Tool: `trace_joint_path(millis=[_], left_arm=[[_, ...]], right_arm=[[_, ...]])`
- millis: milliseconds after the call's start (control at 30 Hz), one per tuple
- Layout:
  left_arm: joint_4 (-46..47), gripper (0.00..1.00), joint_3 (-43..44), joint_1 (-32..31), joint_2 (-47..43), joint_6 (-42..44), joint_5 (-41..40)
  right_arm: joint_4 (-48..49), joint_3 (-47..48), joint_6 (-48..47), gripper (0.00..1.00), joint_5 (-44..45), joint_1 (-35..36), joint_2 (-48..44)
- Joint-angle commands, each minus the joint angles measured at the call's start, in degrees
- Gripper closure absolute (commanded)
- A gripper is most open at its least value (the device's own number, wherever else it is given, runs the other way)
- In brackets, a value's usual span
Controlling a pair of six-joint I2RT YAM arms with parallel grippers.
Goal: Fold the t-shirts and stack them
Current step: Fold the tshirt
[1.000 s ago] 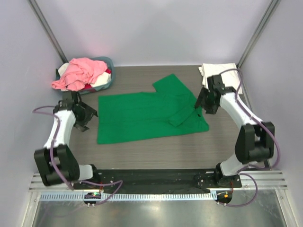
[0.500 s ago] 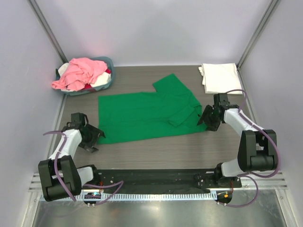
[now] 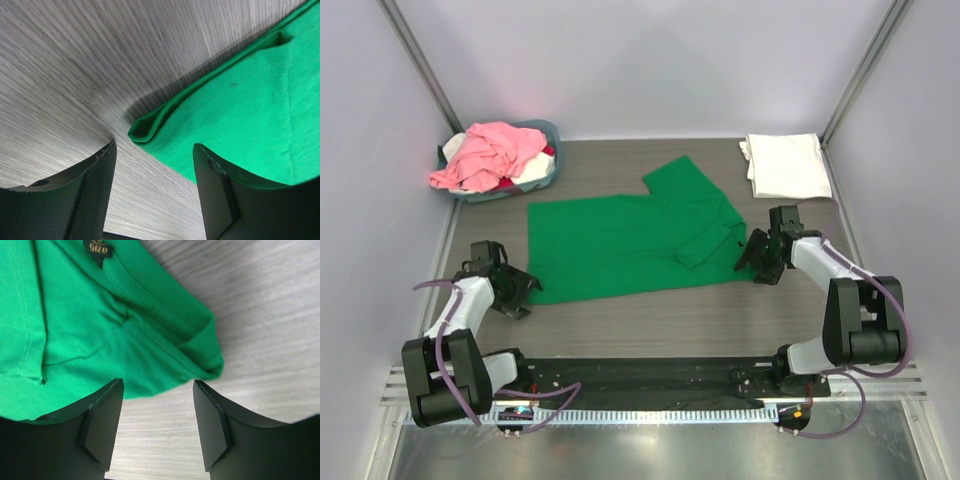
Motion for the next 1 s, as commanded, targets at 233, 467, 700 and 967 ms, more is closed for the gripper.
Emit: trace_joint_path(millis=[233, 467, 700, 967], left_arm=[[3.3, 0.38, -2.0, -0.1, -1.2, -0.6, -2.4], [3.6, 0.41, -1.9, -0.1, -1.1, -0.8, -2.5], [5.3, 0.48, -1.7, -0.1, -0.1, -1.0, -2.8], [8.5, 0.93, -2.0, -0.6, 1.4, -2.3, -2.6]], right_arm=[[-0.6, -1.6, -1.3, 0.40, 5.0, -0.2, -3.8], [1.8, -1.6, -1.3, 0.46, 6.3, -0.2, -0.2], [3.5, 0.2, -0.6, 0.52, 7.6, -0.3, 2.6], [5.3, 1.6, -1.0, 0.99, 5.0, -0.2, 5.6]])
